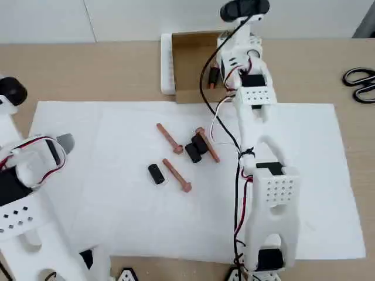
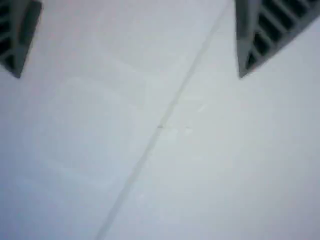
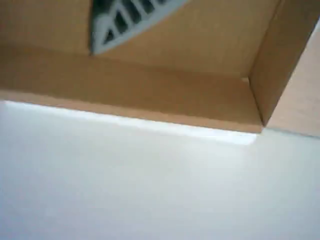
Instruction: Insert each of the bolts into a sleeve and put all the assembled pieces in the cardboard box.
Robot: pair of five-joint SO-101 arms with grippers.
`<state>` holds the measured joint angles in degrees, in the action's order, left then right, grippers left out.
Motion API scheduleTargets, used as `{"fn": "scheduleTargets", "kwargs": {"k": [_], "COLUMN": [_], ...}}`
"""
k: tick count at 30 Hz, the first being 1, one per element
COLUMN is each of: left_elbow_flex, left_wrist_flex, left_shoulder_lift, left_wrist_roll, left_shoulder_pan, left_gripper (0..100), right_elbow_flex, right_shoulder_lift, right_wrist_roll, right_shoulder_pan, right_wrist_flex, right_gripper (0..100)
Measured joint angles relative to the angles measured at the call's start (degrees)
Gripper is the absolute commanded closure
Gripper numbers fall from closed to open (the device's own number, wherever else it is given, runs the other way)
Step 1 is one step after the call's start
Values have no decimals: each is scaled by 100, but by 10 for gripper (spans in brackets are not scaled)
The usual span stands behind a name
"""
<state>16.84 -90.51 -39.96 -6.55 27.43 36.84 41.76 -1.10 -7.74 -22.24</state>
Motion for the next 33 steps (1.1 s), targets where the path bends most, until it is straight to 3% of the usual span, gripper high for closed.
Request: {"fn": "scheduleTargets", "kwargs": {"k": [8, 19, 28, 33], "left_elbow_flex": [0, 0, 0, 0], "left_wrist_flex": [0, -343, -369, -396], "left_shoulder_lift": [0, 0, 0, 0], "left_wrist_roll": [0, 0, 9, 9], "left_shoulder_pan": [0, 0, 0, 0], "left_gripper": [739, 739, 739, 739], "right_elbow_flex": [1169, 1284, 369, -721], "right_shoulder_lift": [-888, -2295, -2435, -3323], "right_wrist_roll": [0, 0, -510, -633], "right_shoulder_pan": [-659, -1969, -2558, -3121], "right_wrist_flex": [-3305, -7077, -7358, -7358], "right_gripper": [840, 841, 841, 841]}}
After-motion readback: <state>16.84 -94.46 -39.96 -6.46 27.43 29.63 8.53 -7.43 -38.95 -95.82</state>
